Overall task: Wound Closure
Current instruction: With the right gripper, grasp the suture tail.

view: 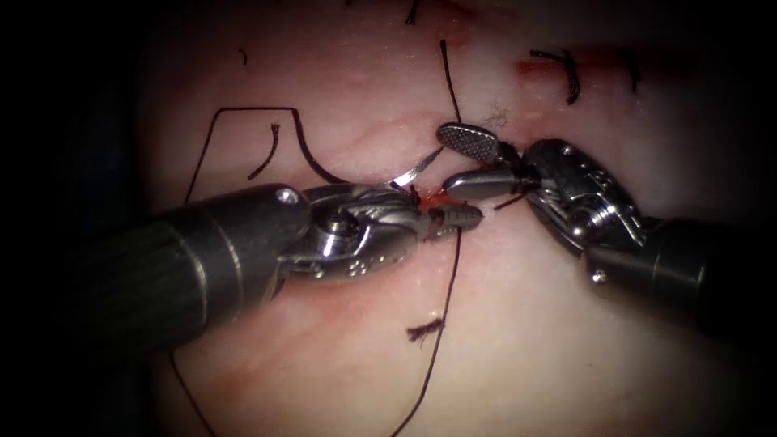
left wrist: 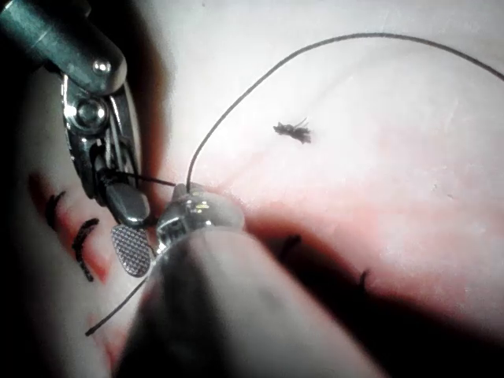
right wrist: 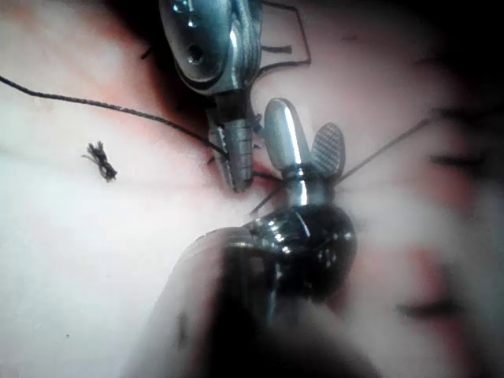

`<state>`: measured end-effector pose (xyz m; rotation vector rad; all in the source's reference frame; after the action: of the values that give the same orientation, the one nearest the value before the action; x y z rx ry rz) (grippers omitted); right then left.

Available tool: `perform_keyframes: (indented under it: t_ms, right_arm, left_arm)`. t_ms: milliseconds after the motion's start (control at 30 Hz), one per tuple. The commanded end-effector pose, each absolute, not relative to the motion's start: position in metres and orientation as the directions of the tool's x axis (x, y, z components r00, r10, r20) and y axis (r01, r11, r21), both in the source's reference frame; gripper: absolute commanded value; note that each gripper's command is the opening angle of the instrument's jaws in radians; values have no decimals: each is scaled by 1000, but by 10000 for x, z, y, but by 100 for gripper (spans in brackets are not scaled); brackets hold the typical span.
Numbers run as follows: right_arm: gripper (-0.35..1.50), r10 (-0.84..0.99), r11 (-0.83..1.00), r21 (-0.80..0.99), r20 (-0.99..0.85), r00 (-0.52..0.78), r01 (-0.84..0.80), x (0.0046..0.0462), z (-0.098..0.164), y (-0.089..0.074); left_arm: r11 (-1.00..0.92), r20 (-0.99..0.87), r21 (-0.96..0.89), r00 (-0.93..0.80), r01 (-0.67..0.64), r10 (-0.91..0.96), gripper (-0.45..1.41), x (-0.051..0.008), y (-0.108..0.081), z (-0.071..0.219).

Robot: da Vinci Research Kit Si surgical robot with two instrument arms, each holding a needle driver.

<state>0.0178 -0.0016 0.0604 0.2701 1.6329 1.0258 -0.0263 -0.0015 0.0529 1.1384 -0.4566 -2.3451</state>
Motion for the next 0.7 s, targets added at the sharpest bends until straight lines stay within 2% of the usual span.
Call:
perform_keyframes:
  t_ms: [33, 233, 433, 600, 700]
  right_arm:
    - [51, 649, 584, 725, -687, -327, -364, 186, 608, -12]
    - [47, 634, 494, 666, -716, -292, -559, 185, 607, -9]
    - [52, 600, 498, 600, -760, -251, -627, 185, 602, -4]
    - [79, 588, 498, 522, -790, -173, -692, 186, 598, 3]
    - [82, 594, 498, 490, -794, -130, -716, 190, 597, 7]
  left_arm:
    - [-823, -633, 495, -533, 280, -562, -35, -269, -9, 531]
    - [-826, -634, 492, -537, 276, -557, -35, -274, -5, 530]
    - [-833, -639, 485, -542, 268, -546, -35, -276, 6, 523]
    - [-839, -642, 482, -549, 254, -535, -35, -278, 23, 520]
    - [-841, -643, 480, -553, 249, -530, -35, -278, 32, 520]
